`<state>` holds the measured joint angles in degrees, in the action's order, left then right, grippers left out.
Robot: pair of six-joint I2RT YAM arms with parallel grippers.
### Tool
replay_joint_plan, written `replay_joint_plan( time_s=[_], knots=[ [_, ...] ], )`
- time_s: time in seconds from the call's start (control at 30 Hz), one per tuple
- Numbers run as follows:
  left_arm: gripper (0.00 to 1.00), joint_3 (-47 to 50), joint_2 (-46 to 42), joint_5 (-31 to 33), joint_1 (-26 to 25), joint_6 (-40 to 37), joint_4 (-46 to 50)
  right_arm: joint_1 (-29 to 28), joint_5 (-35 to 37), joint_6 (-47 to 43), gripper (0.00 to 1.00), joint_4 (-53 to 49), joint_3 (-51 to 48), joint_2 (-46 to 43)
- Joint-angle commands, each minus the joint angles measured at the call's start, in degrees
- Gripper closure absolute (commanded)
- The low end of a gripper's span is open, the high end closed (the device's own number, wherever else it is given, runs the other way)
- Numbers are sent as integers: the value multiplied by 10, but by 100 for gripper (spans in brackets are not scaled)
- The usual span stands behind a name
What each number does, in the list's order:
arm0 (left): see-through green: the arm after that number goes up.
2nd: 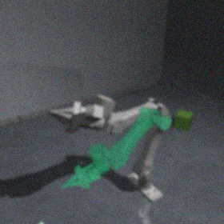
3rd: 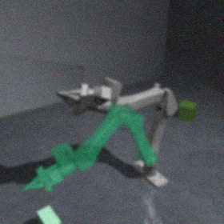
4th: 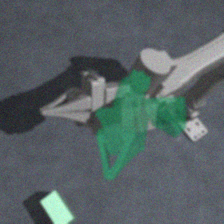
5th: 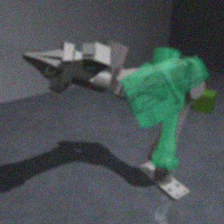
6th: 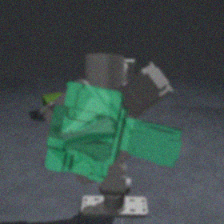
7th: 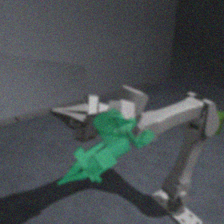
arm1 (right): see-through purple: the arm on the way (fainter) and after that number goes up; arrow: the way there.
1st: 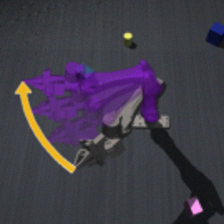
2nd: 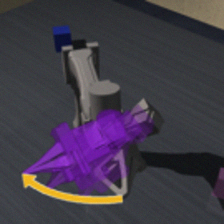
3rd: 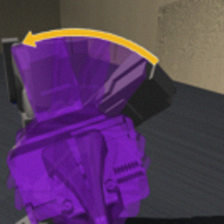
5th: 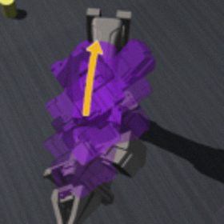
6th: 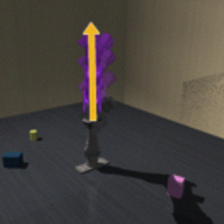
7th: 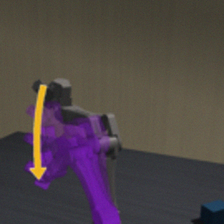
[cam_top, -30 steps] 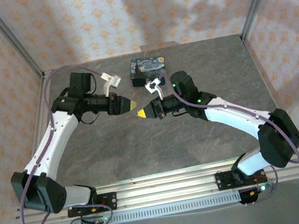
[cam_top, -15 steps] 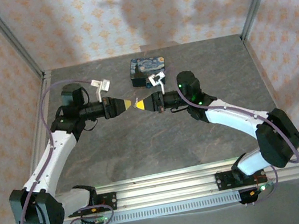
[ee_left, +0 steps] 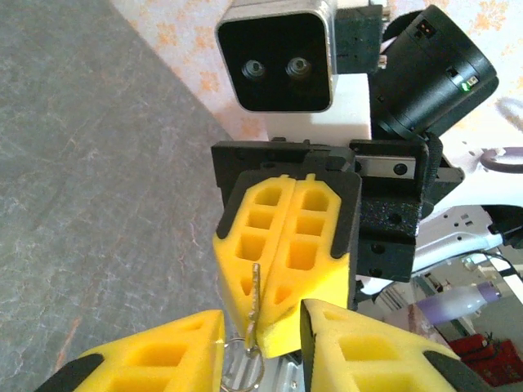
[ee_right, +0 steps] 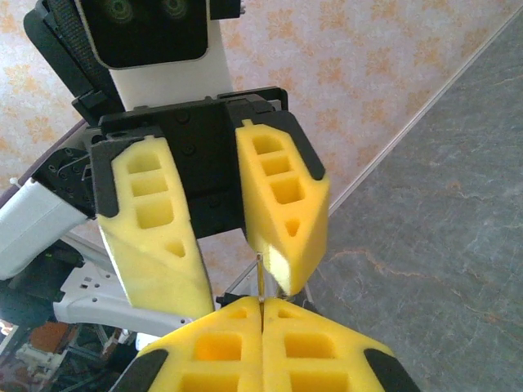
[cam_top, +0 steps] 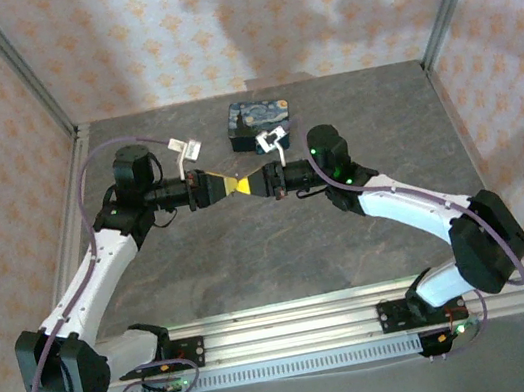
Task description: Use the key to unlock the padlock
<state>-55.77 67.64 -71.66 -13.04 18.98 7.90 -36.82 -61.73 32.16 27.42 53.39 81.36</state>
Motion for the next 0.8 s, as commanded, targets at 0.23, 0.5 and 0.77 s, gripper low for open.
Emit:
replay_joint_plan(
  time_s=[0.23,0.5,0.77],
  knots=[
    [81,1,-4,-22,-2,-25,16,-2,-2,-5,100,17,17,-10],
    [82,8,-8,-18,-1,-26,18,0,7,-1,100,21,14,-14],
    [100,9,-7,-18,-1,-27,22,1,12,16,100,39,12,-12]
  ],
)
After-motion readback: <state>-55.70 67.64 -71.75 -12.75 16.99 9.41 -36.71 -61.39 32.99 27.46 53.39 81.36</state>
